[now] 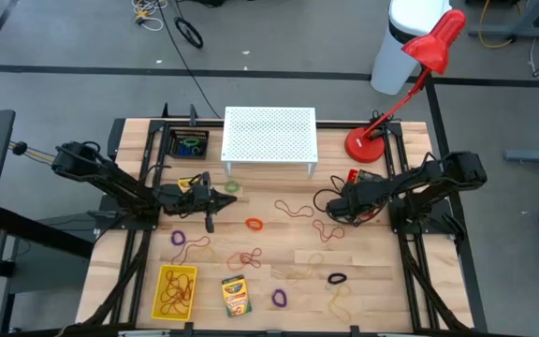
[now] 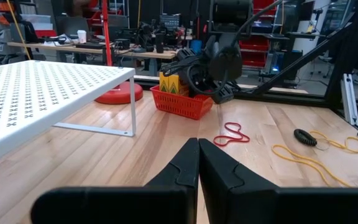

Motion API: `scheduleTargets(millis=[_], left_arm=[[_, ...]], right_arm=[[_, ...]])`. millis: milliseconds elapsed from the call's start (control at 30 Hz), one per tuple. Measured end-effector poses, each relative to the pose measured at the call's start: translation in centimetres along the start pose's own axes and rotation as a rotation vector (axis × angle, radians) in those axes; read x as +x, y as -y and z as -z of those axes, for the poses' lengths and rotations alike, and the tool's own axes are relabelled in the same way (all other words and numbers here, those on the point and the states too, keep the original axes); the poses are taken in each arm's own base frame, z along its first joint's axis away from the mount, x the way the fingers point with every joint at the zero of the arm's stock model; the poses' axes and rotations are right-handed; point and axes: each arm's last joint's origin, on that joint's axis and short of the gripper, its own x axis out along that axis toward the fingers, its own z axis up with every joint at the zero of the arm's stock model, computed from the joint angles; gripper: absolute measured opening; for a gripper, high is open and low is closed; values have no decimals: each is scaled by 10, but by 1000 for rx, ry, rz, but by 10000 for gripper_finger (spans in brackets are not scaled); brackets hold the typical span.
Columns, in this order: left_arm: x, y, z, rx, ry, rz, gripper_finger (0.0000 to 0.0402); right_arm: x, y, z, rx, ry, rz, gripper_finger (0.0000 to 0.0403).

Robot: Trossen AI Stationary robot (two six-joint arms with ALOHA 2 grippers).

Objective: Pick & Place Office Desk Supplies
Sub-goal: Put the box yellow crayon into the red bin

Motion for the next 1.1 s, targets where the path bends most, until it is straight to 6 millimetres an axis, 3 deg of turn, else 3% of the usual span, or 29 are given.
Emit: scheduleTargets(millis=[433,867,1100], left_arm=[[0,0,0,0,0,0,13],[0,0,0,0,0,0,13],[0,0,0,0,0,0,13]], right_arm=[[0,0,0,28,-7,-9,5],[-28,1,-9,76,56,-199,5],[-27,2,-12,87,126,-130,5]])
